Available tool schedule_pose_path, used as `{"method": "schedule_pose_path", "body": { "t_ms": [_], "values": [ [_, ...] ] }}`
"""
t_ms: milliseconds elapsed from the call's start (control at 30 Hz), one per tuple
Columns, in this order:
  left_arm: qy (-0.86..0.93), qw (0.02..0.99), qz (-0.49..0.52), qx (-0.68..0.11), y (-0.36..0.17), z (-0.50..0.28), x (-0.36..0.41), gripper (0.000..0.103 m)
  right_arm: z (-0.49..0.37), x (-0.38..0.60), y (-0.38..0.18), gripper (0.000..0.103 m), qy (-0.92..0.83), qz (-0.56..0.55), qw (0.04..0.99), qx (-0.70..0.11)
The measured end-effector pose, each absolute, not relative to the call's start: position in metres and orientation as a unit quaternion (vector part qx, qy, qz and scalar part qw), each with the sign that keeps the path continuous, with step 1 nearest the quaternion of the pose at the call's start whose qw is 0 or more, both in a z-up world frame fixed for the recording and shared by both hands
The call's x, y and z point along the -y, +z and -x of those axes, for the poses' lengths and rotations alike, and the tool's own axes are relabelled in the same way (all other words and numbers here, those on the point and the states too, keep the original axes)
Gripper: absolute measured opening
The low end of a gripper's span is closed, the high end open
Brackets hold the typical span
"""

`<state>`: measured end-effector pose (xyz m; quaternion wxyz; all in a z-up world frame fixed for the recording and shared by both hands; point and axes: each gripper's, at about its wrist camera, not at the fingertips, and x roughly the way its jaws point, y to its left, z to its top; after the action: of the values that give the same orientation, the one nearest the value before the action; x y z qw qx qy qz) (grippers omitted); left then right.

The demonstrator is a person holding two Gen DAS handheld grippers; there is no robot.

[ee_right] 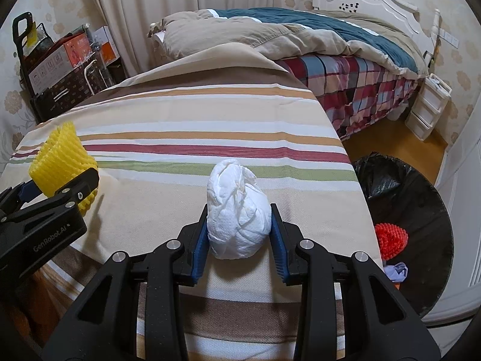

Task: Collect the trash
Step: 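Close left tool on the yellow foam net while right tool holds the bag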

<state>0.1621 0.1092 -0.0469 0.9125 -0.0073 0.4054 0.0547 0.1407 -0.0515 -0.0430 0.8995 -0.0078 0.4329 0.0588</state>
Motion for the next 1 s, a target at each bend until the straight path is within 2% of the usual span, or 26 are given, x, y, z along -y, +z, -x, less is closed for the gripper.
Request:
{"method": "schedule_pose_path", "body": {
  "t_ms": [33,167,300,433,1000],
  "values": [
    [0.053,0.912,0.006,-0.406,-0.047,-0.162,-0.109,0.069,-0.14,0.051,-0.043,0.035,0.059,0.008,0.9,-0.433],
    [0.044,0.91,0.005,-0.412,-0.049,-0.163,-0.107,0.045,-0.14,0.05,-0.043,0.035,0.058,0.012,0.9,-0.432],
    [0.035,0.911,0.002,-0.411,-0.048,-0.162,-0.105,0.034,-0.139,0.05,-0.043,0.035,0.058,0.012,0.9,-0.433],
    [0.029,0.912,-0.005,-0.409,-0.048,-0.156,-0.1,0.031,-0.139,0.05,-0.043,0.035,0.058,0.012,0.9,-0.432],
    [0.0,0.917,-0.024,-0.399,-0.042,-0.115,-0.076,0.029,-0.099,0.067,-0.041,0.035,0.055,0.006,0.904,-0.424]
  ]
}}
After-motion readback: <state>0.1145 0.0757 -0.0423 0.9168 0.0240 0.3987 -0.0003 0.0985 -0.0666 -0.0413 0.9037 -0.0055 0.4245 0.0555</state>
